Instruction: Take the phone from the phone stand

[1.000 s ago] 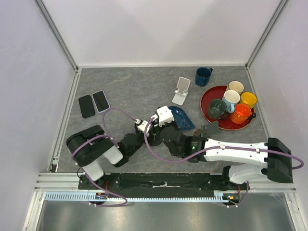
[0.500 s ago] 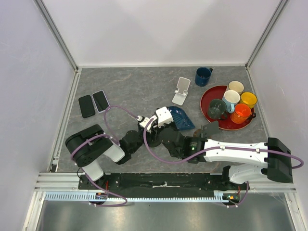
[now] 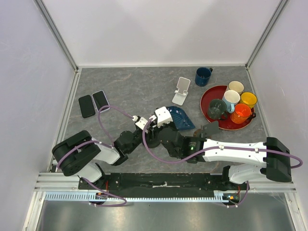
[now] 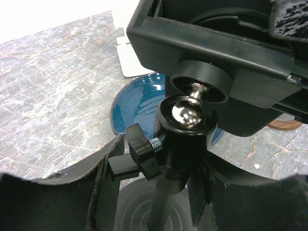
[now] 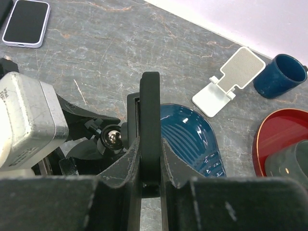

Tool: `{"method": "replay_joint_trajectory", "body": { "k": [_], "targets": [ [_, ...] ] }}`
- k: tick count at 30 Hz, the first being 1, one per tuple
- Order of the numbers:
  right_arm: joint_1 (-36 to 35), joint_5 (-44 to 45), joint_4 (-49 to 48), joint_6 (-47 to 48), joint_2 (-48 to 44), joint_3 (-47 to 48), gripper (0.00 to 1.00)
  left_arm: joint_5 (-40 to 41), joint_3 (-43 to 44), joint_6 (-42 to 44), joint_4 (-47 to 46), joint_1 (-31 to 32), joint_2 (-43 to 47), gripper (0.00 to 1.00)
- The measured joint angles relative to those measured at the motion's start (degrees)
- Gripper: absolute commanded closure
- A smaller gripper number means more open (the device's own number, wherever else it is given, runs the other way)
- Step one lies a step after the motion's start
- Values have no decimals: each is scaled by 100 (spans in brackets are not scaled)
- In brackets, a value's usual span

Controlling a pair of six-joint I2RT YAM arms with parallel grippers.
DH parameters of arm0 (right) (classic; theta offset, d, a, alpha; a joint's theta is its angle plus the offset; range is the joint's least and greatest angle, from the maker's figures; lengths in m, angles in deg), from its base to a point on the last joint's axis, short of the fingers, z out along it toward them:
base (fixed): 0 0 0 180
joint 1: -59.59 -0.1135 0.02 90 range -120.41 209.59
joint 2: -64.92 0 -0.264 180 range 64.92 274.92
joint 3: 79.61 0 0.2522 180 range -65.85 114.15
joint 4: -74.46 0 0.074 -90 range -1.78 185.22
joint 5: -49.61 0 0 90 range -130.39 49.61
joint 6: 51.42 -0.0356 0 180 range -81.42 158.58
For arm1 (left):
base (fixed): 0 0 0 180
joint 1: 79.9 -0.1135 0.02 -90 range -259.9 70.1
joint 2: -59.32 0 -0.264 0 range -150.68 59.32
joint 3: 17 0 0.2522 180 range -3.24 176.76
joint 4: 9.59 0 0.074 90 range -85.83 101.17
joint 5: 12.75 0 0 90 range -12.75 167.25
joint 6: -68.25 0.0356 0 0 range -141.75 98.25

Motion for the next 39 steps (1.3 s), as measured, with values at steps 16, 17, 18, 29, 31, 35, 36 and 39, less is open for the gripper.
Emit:
{"method": "replay_joint_trajectory", "body": {
  "k": [16,17,18,29,31,35,36,39],
  "targets": [
    [-256,348,37,72,170,116,100,70,-391,-136,-463,42,7,98],
    [-304,407,35,76,203,133,100,90,-448,-164,-518,52,22,98],
    [-341,459,24,76,234,146,100,111,-501,-199,-557,66,48,98],
    [-745,1762,44,28,1062,710,100,669,-702,-350,-538,361,275,98],
    [-789,2026,68,24,1233,837,100,850,-702,-350,-529,463,284,98],
    [-765,2430,-37,-109,1458,955,100,1126,-723,-387,-549,675,282,98],
    [-763,2463,-59,-142,1467,955,100,1176,-721,-404,-546,688,282,98],
    [-778,2503,-101,-245,1467,955,100,1309,-743,-452,-570,732,284,98]
  ]
}}
